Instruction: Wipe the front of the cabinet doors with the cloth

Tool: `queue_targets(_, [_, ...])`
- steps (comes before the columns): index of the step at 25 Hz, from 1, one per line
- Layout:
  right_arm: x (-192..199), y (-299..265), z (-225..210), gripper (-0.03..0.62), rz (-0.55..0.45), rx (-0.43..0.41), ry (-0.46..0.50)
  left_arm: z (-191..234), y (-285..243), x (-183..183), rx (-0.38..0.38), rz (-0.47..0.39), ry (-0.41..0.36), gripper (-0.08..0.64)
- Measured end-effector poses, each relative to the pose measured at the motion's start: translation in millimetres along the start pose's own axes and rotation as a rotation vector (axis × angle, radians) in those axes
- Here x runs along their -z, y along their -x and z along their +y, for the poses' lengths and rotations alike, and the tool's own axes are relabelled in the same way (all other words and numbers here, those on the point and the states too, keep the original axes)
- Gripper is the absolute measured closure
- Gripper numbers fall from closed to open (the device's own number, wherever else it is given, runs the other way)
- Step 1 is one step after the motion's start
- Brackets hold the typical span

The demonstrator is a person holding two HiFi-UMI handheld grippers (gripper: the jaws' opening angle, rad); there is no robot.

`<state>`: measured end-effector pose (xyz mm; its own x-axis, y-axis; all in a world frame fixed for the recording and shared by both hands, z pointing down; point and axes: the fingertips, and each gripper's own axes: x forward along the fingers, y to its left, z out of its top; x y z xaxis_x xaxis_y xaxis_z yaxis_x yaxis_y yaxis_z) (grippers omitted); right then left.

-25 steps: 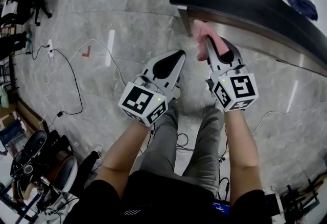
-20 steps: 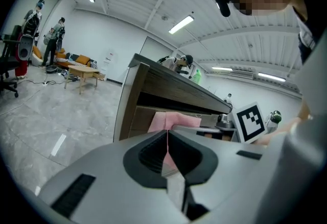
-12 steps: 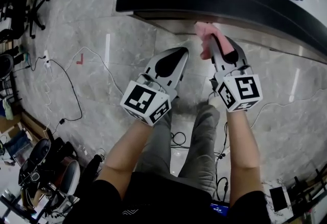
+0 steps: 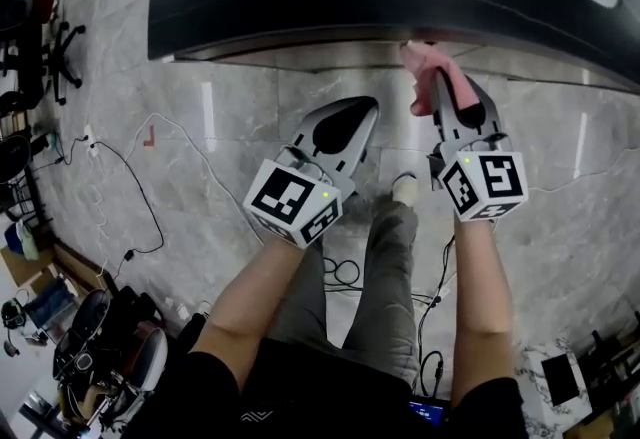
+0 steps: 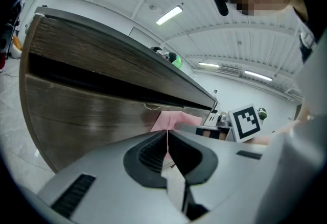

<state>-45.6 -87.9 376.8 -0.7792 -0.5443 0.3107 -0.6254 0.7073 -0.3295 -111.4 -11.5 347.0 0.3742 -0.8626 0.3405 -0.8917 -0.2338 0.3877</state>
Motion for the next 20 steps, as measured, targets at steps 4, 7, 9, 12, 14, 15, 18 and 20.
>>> queue_targets(4, [-9.6,15.8,-28.5,0.548,-0.013,0.037,-0.006,-22.3,-20.0,-2.4,0.028,0.005,-0.007,0.546])
queue_targets(7, [-10.5,25.9,-46.1,0.548,-0.018,0.054,-0.013,-33.1,-32.5,0.2,0.034,0.007,-0.007,0.546])
queue_targets(9, [-7.4,32.8,-55.3,0.548,-0.018,0.058,-0.016,-38.9,-39.4,3.6,0.035,0.006,-0.008,0.546])
queue_targets(12, [-6.7,40.3,-57.3,0.548,-0.023,0.048,-0.022,-41.2,-43.1,4.1,0.032,0.004,-0.009,0.546])
queue_targets(14, [-8.2,46.1,-50.0,0.548,-0.027,0.027,-0.024,-43.0,-41.1,2.4,0.029,0.000,-0.007,0.546])
queue_targets(15, [-7.4,49.8,-45.9,0.548,-0.026,0.015,-0.024,-45.1,-40.1,2.8,0.028,-0.002,-0.007,0.546])
queue_targets(18, [2.5,57.2,-33.4,0.548,-0.006,-0.022,-0.027,-49.4,-38.4,5.9,0.021,-0.004,-0.008,0.546])
queue_targets(20, [13.0,54.3,-21.8,0.548,0.016,-0.050,-0.026,-45.7,-34.8,8.7,0.006,-0.010,-0.004,0.546])
